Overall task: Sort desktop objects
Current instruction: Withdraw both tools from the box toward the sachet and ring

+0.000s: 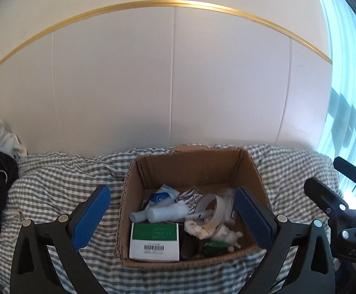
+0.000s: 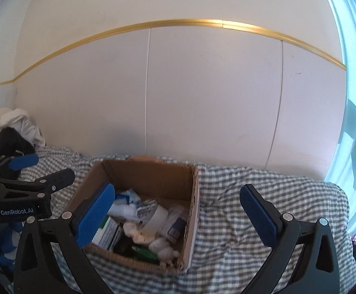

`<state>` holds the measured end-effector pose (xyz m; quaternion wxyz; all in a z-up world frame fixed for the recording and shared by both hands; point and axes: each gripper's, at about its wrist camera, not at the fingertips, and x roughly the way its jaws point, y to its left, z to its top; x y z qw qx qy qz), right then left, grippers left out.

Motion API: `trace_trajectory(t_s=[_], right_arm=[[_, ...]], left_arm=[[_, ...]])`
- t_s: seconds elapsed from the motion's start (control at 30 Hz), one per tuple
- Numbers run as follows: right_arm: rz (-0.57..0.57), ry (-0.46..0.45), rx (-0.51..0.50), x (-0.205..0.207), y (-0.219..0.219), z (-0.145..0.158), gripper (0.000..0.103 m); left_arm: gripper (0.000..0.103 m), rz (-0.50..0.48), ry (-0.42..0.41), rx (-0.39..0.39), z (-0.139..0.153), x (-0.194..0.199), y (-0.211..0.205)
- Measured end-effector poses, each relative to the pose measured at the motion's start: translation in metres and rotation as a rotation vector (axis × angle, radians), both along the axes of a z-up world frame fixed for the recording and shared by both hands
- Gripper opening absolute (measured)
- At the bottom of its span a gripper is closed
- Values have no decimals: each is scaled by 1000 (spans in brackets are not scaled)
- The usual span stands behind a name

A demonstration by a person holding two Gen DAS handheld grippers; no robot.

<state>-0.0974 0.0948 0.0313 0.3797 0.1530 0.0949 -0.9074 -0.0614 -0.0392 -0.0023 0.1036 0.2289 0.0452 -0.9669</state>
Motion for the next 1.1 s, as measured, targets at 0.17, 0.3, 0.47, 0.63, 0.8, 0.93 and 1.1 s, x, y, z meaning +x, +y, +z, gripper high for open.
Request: trace_trajectory(t_s=[0.17, 0.3, 0.47, 0.63, 0.8, 0.93, 1.1], right_arm=[[7, -74, 20, 3, 11, -20, 103], [0, -144, 30, 3, 25, -35, 103], [-9, -214, 37, 4, 39, -51, 103], [-21, -263, 83, 5, 46, -77, 103], [-26, -296, 169, 6, 46, -109, 103], [-14, -293, 216, 7, 41, -122, 93], [18, -329, 277, 2, 33, -146, 77]], left_arm=[[103, 4, 2, 4, -10, 13, 8], [103, 6, -25, 27, -23, 20, 10], [103, 2, -93, 27, -52, 28, 16], [103, -11, -207, 32, -95, 30, 22], [103, -37, -295, 16, -127, 23, 32], [103, -48, -322, 28, -139, 22, 35], [103, -61, -375, 38, -159, 16, 38]])
